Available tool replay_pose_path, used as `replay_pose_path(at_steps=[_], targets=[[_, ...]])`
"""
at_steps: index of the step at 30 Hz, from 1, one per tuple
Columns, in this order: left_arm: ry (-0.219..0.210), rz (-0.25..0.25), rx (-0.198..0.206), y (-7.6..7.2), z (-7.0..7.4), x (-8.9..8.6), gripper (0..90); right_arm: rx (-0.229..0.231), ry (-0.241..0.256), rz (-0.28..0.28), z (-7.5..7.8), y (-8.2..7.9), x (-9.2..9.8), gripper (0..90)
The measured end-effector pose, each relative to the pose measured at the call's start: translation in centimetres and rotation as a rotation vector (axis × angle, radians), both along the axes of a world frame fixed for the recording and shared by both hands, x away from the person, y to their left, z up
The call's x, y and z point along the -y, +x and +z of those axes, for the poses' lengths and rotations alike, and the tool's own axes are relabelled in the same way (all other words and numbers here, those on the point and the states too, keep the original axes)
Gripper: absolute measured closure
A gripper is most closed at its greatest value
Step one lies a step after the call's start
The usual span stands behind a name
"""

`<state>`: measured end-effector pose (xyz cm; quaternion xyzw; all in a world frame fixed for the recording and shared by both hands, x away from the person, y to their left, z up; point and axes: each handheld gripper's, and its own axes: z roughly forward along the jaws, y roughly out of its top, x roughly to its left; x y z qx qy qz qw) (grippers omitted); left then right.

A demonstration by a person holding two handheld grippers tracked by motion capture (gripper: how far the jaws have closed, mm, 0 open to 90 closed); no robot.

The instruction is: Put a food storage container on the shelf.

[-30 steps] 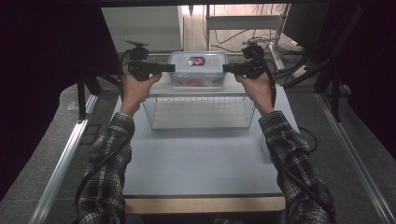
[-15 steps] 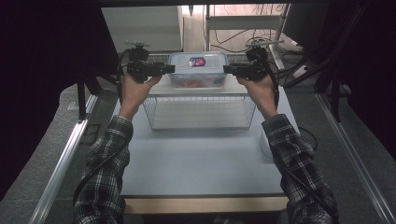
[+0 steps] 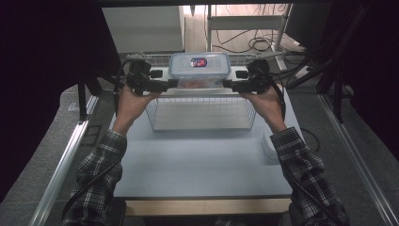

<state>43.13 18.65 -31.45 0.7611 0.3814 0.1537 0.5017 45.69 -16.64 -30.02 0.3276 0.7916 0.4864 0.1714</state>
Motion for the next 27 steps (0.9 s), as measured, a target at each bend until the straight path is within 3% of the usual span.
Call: replay_pose_path(at_steps=[7, 13, 18, 27], targets=[[0.024, -0.063, 0.02, -2.6, -1.2, 0.8, 9.8, 0.027, -0.027, 0.029, -1.6, -2.0, 0.5, 17.8], [0.054, -0.094, 0.023, -4.5, -2.5, 1.5, 7.9, 0.048, -0.057, 0.011, -2.9, -3.3, 0.9, 12.8], [0.07, -0.094, 0.025, -5.8, -3.8, 1.6, 5.8, 0.05, -0.068, 0.016, -4.1, -4.4, 1.4, 12.3], [0.122, -0.079, 0.045, -8.4, -6.6, 1.5, 4.0, 0.023, -0.031, 0.031, -6.4, -6.4, 2.8, 7.3]])
